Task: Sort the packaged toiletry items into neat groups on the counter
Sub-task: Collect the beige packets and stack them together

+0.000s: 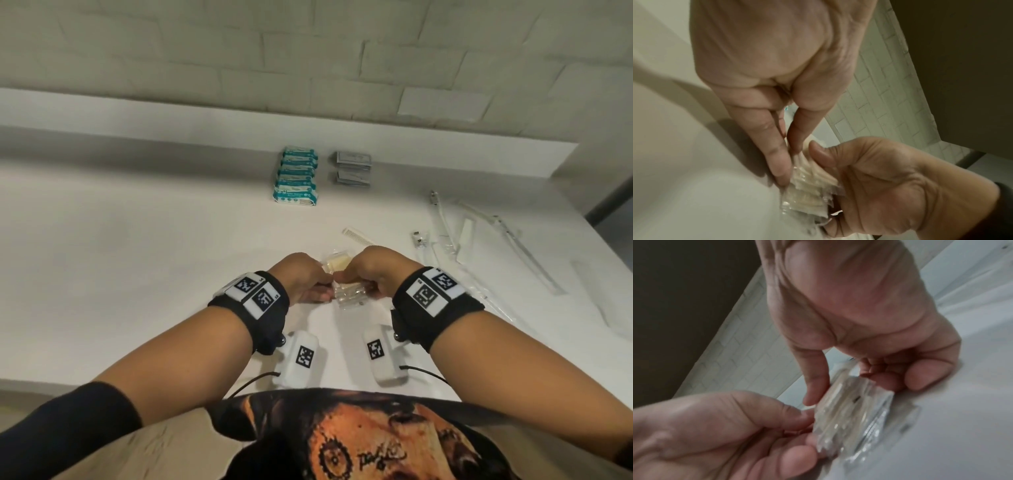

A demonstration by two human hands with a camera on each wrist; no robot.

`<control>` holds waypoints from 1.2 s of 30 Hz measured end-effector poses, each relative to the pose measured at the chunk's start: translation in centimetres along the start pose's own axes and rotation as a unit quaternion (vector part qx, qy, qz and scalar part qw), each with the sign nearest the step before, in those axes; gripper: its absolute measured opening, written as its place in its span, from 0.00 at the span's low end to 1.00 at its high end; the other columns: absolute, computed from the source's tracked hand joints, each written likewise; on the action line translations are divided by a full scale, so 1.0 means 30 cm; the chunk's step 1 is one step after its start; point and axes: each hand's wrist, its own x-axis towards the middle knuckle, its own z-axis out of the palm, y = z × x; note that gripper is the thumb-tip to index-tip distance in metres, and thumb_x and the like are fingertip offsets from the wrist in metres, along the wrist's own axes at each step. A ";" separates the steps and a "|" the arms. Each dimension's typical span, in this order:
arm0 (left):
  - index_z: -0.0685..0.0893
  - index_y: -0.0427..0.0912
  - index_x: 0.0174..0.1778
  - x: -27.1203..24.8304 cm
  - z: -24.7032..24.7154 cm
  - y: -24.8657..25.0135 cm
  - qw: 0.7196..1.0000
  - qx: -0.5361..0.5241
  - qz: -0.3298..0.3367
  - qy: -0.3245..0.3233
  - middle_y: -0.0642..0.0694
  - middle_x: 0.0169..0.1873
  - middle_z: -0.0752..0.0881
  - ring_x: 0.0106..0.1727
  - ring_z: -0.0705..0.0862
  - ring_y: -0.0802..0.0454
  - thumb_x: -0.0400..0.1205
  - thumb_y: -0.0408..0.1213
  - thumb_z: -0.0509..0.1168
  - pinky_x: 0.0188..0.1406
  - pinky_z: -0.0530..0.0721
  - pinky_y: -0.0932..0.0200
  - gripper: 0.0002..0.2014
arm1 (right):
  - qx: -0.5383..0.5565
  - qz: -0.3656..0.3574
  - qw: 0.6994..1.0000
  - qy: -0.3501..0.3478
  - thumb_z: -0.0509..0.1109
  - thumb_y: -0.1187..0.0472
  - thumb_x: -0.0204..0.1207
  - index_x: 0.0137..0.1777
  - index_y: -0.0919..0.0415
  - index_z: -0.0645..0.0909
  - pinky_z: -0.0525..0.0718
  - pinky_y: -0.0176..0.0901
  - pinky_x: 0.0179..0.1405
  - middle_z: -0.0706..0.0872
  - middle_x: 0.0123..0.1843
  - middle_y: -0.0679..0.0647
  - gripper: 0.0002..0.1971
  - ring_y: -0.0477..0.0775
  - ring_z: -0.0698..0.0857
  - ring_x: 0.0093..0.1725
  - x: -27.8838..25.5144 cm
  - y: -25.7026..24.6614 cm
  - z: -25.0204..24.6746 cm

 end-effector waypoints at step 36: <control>0.76 0.45 0.61 0.054 0.012 0.020 0.975 0.136 0.176 -0.009 0.41 0.57 0.85 0.54 0.84 0.46 0.72 0.28 0.74 0.52 0.82 0.56 0.24 | -0.458 -0.242 0.847 0.119 0.68 0.52 0.79 0.68 0.59 0.70 0.79 0.52 0.52 0.77 0.64 0.58 0.21 0.62 0.82 0.59 0.063 0.053 -0.020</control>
